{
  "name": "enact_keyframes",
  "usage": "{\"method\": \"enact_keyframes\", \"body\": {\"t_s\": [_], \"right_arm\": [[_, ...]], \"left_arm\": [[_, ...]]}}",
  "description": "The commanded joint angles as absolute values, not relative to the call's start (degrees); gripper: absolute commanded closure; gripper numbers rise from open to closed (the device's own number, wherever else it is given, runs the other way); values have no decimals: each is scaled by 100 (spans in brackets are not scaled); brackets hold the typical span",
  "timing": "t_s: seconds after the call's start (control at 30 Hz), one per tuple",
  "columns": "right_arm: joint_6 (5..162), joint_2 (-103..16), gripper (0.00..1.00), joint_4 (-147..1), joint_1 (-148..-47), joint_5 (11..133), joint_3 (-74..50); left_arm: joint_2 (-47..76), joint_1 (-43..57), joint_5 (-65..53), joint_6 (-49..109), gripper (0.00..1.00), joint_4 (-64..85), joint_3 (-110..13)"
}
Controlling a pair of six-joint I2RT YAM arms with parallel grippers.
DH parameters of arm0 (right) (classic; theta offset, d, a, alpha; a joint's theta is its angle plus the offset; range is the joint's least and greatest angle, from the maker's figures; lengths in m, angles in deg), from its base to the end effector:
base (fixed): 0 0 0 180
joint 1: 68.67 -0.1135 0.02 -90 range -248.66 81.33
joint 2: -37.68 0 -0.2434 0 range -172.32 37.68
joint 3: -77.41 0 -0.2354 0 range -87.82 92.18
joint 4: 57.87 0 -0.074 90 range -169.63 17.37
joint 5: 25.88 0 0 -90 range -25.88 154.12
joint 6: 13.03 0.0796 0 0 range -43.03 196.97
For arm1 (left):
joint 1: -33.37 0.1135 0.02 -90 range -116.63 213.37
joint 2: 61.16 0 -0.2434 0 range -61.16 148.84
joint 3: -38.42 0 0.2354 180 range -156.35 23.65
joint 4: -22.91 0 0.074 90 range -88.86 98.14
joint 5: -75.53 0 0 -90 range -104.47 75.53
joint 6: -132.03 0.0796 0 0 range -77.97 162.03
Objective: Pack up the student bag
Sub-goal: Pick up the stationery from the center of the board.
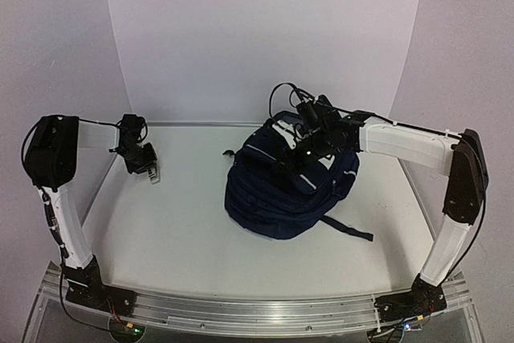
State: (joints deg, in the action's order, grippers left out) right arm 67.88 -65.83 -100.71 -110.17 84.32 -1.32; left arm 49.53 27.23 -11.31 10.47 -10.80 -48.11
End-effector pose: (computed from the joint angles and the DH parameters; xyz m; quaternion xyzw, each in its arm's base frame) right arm 0.2942 0.2970 0.2357 -0.4493 0.7940 0.2606 0.3159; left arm 0.3996 -0.0474 0.1149 -0.2039 0.9387 -0.1144 0.2532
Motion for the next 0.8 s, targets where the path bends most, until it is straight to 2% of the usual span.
{"method": "enact_keyframes", "body": {"t_s": [0.0,0.17,0.33,0.53,0.77], "right_arm": [[7241,-6776,100,-9662,-11059,8532,373],[7519,-6978,100,-9619,-11052,8499,682],[7652,-7117,100,-9612,-11050,8505,1062],[7961,-7281,100,-9593,-11050,8653,1357],[8071,-7315,100,-9584,-11050,8956,1602]], "left_arm": [[3120,2150,93,1004,100,75,-3741],[1527,1441,727,792,100,604,-2662],[601,1220,1528,203,100,1383,-1923],[799,554,1670,-163,100,2247,-1619],[1862,-105,1821,-777,100,3699,-1852]]}}
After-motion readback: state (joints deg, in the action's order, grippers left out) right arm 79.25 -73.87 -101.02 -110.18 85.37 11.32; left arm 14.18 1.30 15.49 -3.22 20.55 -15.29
